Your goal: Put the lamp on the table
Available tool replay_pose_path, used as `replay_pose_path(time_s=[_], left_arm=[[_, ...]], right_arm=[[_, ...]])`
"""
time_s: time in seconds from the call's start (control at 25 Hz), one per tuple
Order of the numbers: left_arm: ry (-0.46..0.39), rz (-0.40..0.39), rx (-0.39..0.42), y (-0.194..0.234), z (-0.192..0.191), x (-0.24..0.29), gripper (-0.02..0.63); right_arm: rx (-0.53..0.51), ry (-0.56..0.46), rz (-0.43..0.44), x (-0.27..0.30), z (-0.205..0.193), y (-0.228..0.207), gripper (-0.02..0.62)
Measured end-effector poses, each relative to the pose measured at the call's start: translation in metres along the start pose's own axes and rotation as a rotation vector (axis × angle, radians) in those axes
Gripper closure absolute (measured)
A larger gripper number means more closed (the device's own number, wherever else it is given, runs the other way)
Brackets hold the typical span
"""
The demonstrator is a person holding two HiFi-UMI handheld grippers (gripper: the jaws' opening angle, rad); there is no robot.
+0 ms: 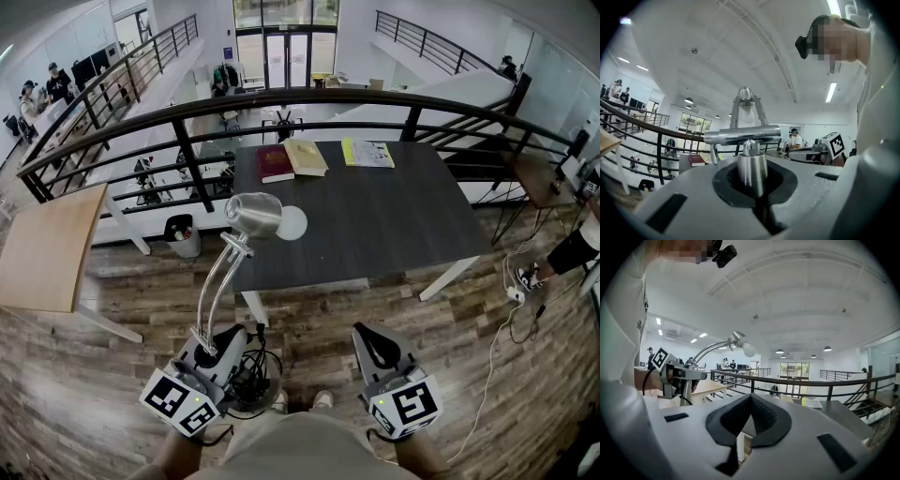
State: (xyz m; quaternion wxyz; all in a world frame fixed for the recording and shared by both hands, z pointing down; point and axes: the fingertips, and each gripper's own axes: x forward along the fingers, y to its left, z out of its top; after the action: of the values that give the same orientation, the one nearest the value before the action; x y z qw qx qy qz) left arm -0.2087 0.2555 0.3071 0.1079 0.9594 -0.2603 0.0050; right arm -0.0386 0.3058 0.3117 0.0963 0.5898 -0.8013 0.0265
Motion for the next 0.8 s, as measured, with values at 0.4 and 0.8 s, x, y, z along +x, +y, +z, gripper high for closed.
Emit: replay_pose_path(time_s=[0.4,0.8], left_arm=[[0.02,-0.014,0.004,-0.001,-0.005,0.006,0.604],[0.032,0.025,-0.002,-0.004,-0.018,0.011,0.604]], right_arm=[[0.036,-0.003,0.003,0.002,-0.005,-0.004,0.597],[0.041,0.026,0.031,0.001,-0.021,-0.011,0.597]])
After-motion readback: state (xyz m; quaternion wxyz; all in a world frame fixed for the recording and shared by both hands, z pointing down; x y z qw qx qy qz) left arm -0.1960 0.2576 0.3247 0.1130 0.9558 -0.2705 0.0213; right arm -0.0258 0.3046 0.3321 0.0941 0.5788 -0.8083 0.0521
